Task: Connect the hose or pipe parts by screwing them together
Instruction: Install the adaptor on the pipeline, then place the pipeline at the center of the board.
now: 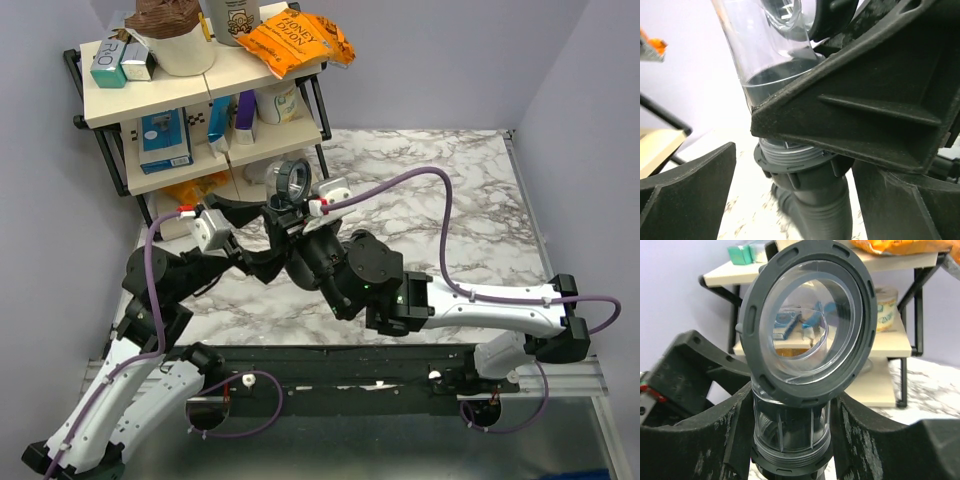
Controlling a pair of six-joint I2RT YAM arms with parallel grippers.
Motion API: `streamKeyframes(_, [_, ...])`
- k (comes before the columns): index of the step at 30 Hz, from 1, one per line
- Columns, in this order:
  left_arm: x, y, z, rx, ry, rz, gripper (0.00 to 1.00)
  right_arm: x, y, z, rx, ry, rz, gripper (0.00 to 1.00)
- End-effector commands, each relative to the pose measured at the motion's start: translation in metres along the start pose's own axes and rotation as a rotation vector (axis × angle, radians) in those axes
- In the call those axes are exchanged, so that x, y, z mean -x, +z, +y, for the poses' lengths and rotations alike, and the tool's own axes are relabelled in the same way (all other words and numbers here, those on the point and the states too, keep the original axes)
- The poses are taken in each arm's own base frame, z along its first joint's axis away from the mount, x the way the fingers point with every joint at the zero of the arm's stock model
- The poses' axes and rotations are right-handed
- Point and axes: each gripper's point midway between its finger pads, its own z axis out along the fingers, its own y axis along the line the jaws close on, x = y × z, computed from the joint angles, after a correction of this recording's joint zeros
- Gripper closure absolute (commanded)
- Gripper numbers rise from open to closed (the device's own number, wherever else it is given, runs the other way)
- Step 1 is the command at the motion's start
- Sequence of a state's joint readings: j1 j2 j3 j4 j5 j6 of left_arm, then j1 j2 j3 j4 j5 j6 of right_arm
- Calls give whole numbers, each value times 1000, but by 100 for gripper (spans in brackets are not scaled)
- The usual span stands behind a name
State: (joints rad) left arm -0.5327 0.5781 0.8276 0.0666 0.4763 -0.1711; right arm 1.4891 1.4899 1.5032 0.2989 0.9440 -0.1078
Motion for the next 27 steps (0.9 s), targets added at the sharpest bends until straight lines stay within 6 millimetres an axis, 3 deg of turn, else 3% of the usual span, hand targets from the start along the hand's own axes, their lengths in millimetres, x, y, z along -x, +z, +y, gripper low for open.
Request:
streamKeyframes(1, [23,-17,17,130,105,7,1,-25,14,-38,-137,-101,114,99])
streamKeyframes(3, [37,-25,25,197,133,-5,1,-44,18,-45,-75,-161,182,99])
streamKeyframes(4, [38,-30,29,228,144,6,1,-53,26,-59,-95,-160,207,99])
streamKeyframes(6, [54,-38,42,325,153,-15,1,-84,27,-63,-32,-191,297,99])
streamKeyframes(8, [58,-44,49,380,155,5,1,-107,33,-80,-16,-212,360,99])
streamKeyframes(9, [71,-49,51,412,159,-11,1,-131,31,-76,39,-204,413,99])
streamKeyframes(10, [66,-53,62,473,149,25,1,-141,33,-79,66,-206,440,99])
streamKeyframes(12, [76,-60,72,552,139,27,1,-165,31,-70,138,-190,497,99])
streamKeyframes(15, [73,-66,85,637,129,68,1,-210,27,-55,224,-191,595,99])
streamKeyframes(16, [63,-66,88,648,114,110,1,-235,27,-51,237,-204,641,99])
streamKeyframes(18, [61,-66,89,654,92,132,1,-257,26,-42,270,-182,680,99])
streamKeyframes(19, [50,-64,90,657,72,177,1,-281,25,-41,271,-188,724,99])
streamKeyframes(24, [29,-65,98,694,43,269,1,-331,25,-32,287,-181,806,99])
streamKeyframes(25, [24,-66,99,694,48,287,1,-336,27,-32,288,-174,820,94])
streamKeyframes(26, [20,-66,99,695,54,299,1,-344,25,-34,285,-173,846,71])
streamKeyframes(27, [13,-68,102,706,58,315,1,-353,24,-34,292,-158,870,59])
